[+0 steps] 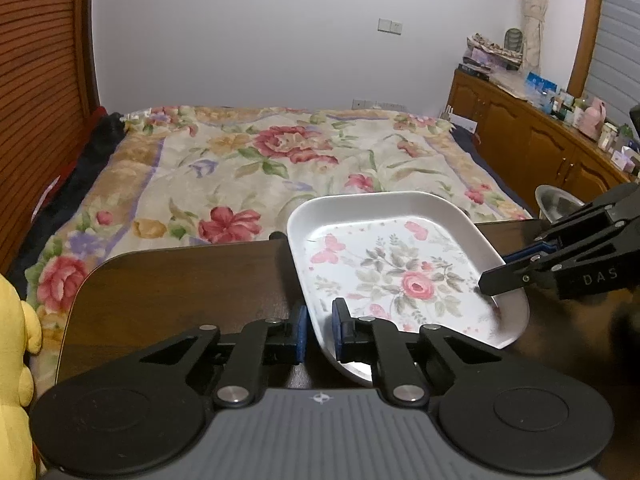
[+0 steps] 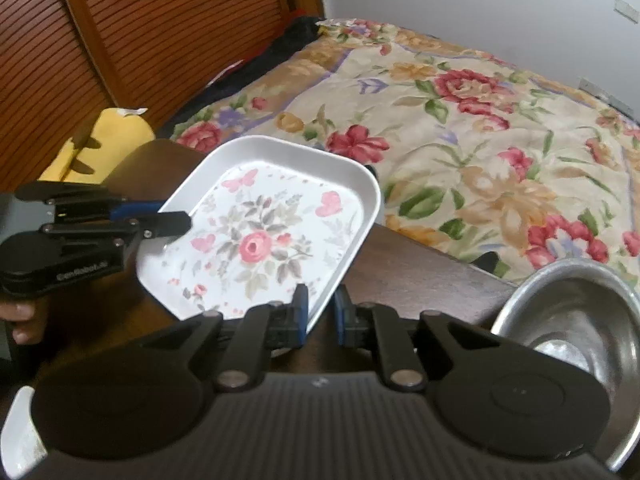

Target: Organize plates and bowls

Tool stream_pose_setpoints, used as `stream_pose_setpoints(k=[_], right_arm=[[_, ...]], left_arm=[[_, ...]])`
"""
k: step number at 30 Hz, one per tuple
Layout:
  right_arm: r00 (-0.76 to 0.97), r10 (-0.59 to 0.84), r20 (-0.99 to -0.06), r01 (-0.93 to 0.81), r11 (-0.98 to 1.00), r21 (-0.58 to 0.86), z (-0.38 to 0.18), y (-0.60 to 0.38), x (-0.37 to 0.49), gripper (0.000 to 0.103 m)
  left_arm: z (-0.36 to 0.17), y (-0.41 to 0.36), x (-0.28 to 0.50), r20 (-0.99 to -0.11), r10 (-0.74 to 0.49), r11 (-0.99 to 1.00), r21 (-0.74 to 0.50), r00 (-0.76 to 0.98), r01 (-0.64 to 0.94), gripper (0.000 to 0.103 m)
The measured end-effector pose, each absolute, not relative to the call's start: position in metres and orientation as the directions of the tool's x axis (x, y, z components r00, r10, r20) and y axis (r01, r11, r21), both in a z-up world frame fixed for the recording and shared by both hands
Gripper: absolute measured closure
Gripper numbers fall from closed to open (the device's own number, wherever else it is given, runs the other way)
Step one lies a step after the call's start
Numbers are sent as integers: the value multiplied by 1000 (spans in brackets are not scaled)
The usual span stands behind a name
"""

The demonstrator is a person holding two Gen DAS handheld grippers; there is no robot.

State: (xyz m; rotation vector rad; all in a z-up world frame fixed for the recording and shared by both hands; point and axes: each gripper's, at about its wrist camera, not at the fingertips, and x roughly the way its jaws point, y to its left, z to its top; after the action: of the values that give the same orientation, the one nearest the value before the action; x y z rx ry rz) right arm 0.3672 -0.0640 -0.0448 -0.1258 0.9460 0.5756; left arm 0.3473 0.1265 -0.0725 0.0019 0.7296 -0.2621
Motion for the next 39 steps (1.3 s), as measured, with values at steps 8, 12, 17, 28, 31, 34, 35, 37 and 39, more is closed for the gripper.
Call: stream_pose_setpoints(k=[8, 12, 17, 28, 31, 34, 35, 37, 39], right_arm=[[447, 443, -777, -515, 838, 182, -41, -71, 358, 88], [465, 456, -759, -512, 838, 190, -30, -75, 348, 88], [498, 468, -730, -516, 837, 184, -9, -82, 331, 88], [561, 491, -666, -523, 834, 175, 29, -100, 293, 88], [575, 497, -650, -526, 833, 172, 39, -104, 281, 88], [587, 504, -633, -524, 833, 177, 49, -107, 269, 88], [592, 505, -628, -526, 833, 173, 52, -107, 265, 88], [603, 505, -617, -531, 832, 162, 58, -108, 256, 88], [611, 511, -605, -533, 830, 164, 63, -111, 247, 88]], left_arm=[[-50, 126, 330, -635, -232, 967, -66, 737, 247, 89], [-33, 123, 316, -615, -230, 967, -56, 755, 249, 89], [-10, 118, 296, -586, -231, 966, -41, 776, 257, 89], [38, 108, 249, -522, -233, 963, -5, 820, 271, 89], [50, 106, 235, -503, -232, 962, 9, 833, 273, 89], [61, 103, 221, -486, -232, 961, 18, 843, 275, 89], [64, 103, 217, -483, -232, 961, 21, 845, 275, 89], [69, 102, 206, -477, -232, 960, 27, 848, 277, 89], [72, 102, 197, -473, -232, 959, 36, 850, 282, 89]])
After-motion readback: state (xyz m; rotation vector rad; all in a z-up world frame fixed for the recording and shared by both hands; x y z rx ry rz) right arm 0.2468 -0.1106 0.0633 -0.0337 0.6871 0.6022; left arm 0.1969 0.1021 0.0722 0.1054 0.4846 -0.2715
